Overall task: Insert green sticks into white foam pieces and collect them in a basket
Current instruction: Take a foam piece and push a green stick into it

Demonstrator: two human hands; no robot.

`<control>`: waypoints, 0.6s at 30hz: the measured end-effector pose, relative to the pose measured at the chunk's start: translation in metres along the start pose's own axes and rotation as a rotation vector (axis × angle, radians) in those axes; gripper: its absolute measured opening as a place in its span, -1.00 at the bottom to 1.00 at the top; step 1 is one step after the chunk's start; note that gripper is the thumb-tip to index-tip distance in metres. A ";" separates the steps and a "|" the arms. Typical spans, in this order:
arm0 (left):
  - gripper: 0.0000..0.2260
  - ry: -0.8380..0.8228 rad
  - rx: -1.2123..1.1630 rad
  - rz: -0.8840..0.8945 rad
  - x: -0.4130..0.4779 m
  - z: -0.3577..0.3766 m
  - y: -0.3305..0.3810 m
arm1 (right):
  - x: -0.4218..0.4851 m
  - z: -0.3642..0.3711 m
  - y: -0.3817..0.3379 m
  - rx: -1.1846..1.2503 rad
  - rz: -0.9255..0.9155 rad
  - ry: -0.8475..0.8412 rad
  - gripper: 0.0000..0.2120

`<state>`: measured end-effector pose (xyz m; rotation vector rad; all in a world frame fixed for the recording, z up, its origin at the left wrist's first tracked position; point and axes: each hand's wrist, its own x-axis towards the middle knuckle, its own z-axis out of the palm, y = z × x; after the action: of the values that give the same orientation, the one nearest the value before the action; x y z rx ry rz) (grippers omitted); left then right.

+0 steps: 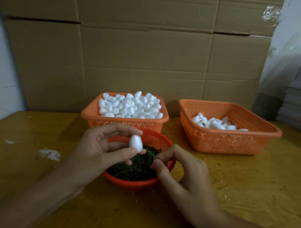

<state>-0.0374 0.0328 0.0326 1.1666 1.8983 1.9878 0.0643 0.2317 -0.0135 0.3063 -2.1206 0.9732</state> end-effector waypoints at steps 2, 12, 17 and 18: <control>-0.76 0.001 -0.002 -0.003 0.000 0.000 0.000 | 0.000 0.000 0.000 -0.003 0.003 -0.004 -0.91; -0.75 0.030 0.015 0.004 0.001 -0.001 -0.003 | -0.001 0.000 0.001 -0.028 0.003 -0.008 -0.90; -0.71 0.010 0.006 -0.002 0.001 -0.002 -0.002 | 0.000 0.000 0.000 -0.025 0.002 -0.011 -0.87; -0.71 0.009 0.005 -0.001 0.001 -0.002 -0.002 | 0.000 0.000 0.000 -0.027 0.003 -0.014 -0.87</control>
<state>-0.0399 0.0319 0.0313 1.1597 1.9092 1.9921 0.0639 0.2314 -0.0137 0.2967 -2.1453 0.9463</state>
